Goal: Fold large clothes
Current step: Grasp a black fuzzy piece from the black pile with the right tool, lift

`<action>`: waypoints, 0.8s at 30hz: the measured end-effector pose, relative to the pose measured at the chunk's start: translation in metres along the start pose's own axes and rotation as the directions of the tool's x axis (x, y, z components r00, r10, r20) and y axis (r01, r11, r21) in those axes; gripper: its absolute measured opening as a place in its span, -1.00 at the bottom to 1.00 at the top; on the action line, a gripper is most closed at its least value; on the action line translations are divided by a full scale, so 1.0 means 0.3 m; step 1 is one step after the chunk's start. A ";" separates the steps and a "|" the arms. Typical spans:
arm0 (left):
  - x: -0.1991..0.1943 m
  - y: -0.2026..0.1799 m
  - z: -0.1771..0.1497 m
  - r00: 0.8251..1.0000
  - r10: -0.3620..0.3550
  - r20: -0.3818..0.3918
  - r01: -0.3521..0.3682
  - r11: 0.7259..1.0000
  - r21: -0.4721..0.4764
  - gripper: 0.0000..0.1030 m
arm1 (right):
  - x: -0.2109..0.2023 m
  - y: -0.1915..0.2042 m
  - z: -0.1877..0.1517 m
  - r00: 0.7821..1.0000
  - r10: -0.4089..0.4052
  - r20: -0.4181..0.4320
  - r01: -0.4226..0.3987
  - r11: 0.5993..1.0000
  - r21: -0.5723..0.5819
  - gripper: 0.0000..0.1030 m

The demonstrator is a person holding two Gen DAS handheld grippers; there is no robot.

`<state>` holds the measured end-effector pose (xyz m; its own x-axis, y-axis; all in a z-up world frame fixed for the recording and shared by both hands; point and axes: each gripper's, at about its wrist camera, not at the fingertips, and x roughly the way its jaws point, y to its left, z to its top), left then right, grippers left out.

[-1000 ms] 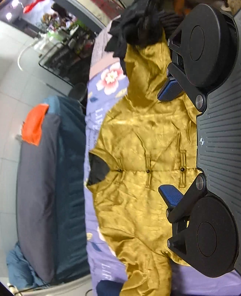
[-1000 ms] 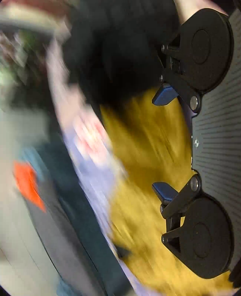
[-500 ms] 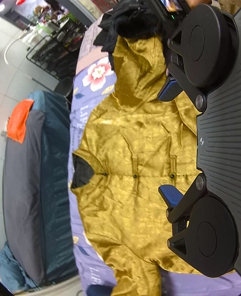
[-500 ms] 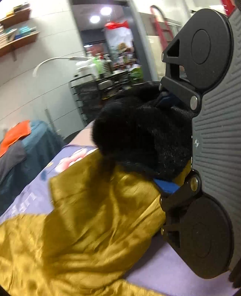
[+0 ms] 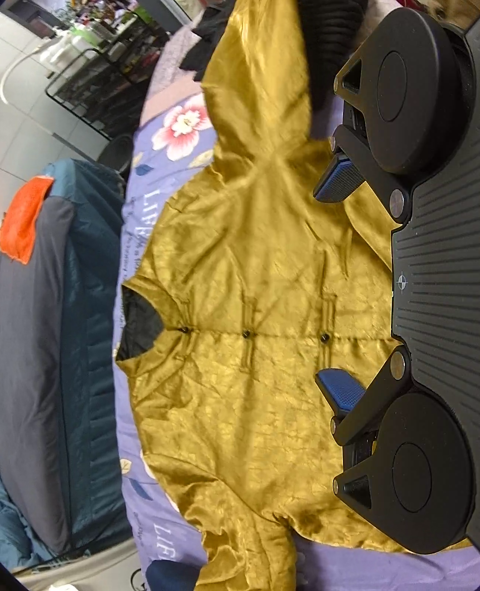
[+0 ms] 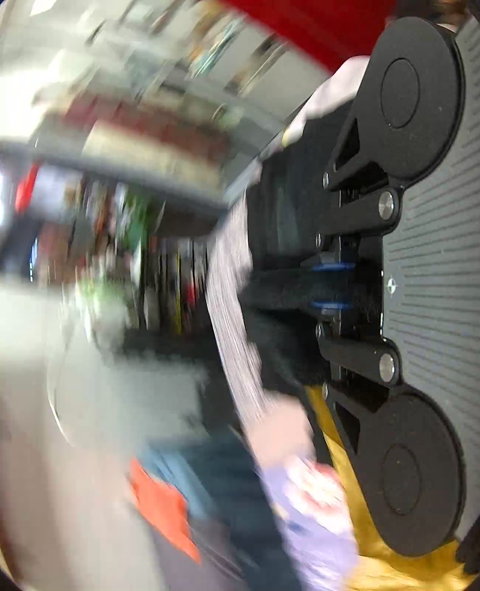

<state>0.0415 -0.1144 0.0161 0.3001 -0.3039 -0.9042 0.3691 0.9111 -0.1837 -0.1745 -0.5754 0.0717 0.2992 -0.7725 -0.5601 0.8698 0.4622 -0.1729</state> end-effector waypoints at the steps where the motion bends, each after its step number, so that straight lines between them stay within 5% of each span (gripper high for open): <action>1: 0.008 0.002 -0.003 1.000 0.005 -0.009 -0.005 1.000 -0.001 1.00 | 0.031 -0.040 -0.004 0.999 -0.028 -0.026 0.028 0.999 0.018 -0.93; 4: 0.025 0.009 -0.015 0.999 0.012 -0.029 -0.012 1.000 -0.004 1.00 | 0.119 -0.118 -0.061 0.989 -0.029 -0.147 0.044 0.994 0.101 -0.96; 6: 0.027 0.005 -0.018 0.999 0.021 -0.037 -0.021 1.000 0.004 1.00 | 0.157 -0.142 -0.109 0.975 0.046 -0.219 -0.008 0.985 0.173 -0.93; 8: 0.022 -0.003 -0.019 0.999 0.028 -0.038 -0.027 1.000 0.011 1.00 | 0.156 -0.185 -0.148 0.969 0.099 -0.226 -0.028 0.954 0.298 -0.56; 10: 0.016 -0.009 -0.019 0.999 0.033 -0.035 -0.033 0.999 0.012 1.00 | 0.133 -0.215 -0.166 0.974 0.103 -0.202 -0.016 0.919 0.393 0.42; 12: 0.014 -0.008 -0.017 0.999 0.036 -0.032 -0.036 0.999 0.003 1.00 | 0.101 -0.240 -0.175 0.985 0.104 -0.140 -0.032 0.898 0.439 0.73; 17: 0.011 0.004 -0.019 0.999 0.038 -0.032 -0.039 0.999 -0.022 1.00 | 0.036 -0.277 -0.226 0.982 0.181 -0.052 -0.138 0.879 0.457 0.79; 20: 0.013 0.024 -0.028 0.998 0.039 -0.041 -0.040 0.998 -0.042 1.00 | 0.081 -0.287 -0.243 0.970 0.223 -0.100 -0.153 0.874 0.461 0.95; 22: 0.009 0.040 -0.036 0.998 0.045 -0.044 -0.047 0.997 -0.055 1.00 | 0.079 -0.307 -0.278 0.961 0.256 -0.106 -0.164 0.833 0.528 0.86; 24: 0.000 0.057 -0.044 0.998 0.055 -0.041 -0.058 0.996 -0.064 1.00 | 0.027 -0.345 -0.316 0.973 0.230 -0.029 -0.157 0.744 0.650 0.83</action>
<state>0.0360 -0.0952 0.0079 0.2834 -0.2416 -0.9281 0.2938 0.9431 -0.1558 -0.2992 -0.5883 0.0082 0.4801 -0.6323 -0.6080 0.8550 0.1822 0.4856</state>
